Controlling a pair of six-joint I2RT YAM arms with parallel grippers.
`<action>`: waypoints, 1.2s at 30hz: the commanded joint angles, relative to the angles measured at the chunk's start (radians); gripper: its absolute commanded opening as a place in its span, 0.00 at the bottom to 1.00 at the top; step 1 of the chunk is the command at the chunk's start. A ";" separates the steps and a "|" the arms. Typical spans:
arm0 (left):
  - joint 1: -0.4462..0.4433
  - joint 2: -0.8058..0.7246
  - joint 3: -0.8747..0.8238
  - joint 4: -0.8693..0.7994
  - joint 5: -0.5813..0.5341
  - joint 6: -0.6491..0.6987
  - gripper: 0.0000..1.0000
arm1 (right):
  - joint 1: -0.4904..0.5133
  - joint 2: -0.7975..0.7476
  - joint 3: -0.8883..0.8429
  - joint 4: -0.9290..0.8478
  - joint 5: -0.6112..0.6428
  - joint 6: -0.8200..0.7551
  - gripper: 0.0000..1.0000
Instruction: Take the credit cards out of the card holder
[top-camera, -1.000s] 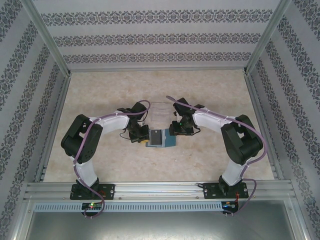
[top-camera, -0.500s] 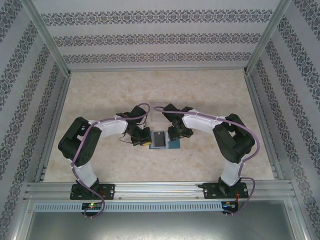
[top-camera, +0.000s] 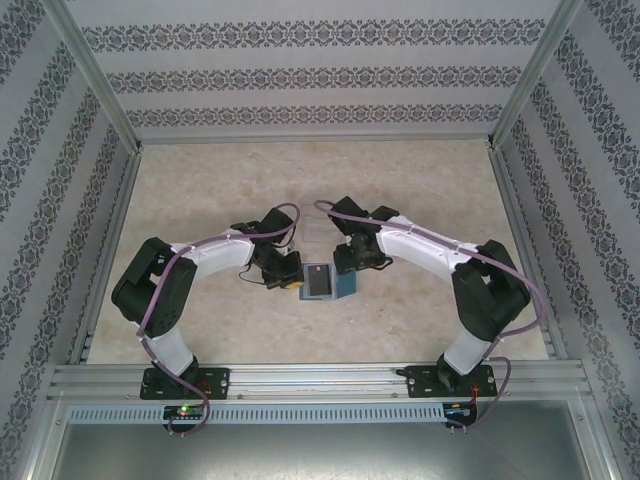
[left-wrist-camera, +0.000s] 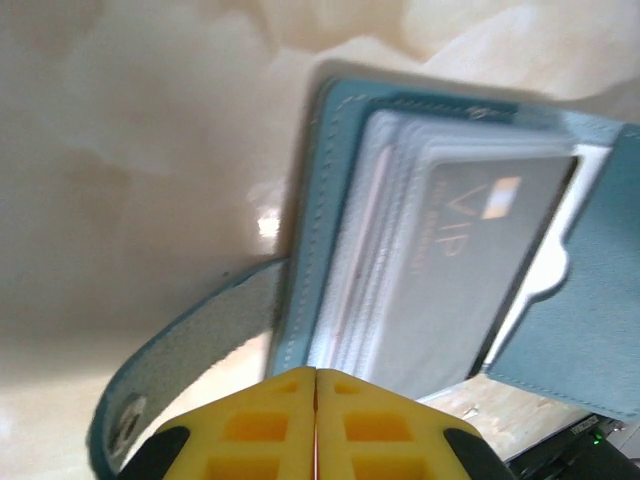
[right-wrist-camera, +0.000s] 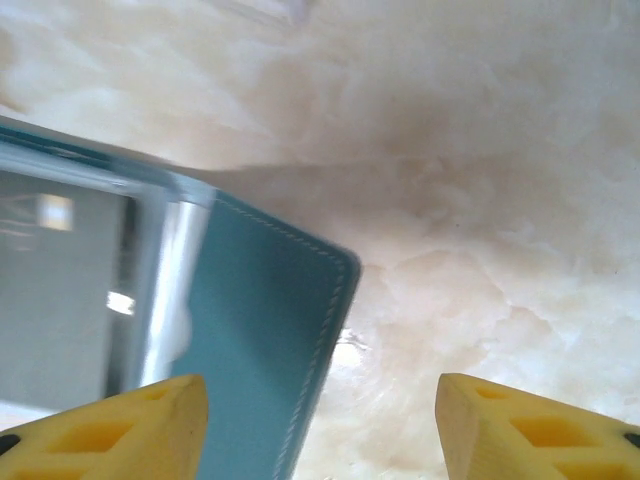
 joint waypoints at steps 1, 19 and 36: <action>-0.011 -0.007 0.046 -0.040 -0.014 0.021 0.08 | 0.002 -0.043 0.025 -0.025 -0.066 0.051 0.60; -0.014 0.060 0.140 -0.046 0.021 0.049 0.05 | -0.088 -0.036 -0.220 0.367 -0.488 0.309 0.29; -0.088 0.126 0.207 -0.076 0.005 0.052 0.05 | -0.168 0.074 -0.247 0.365 -0.388 0.173 0.21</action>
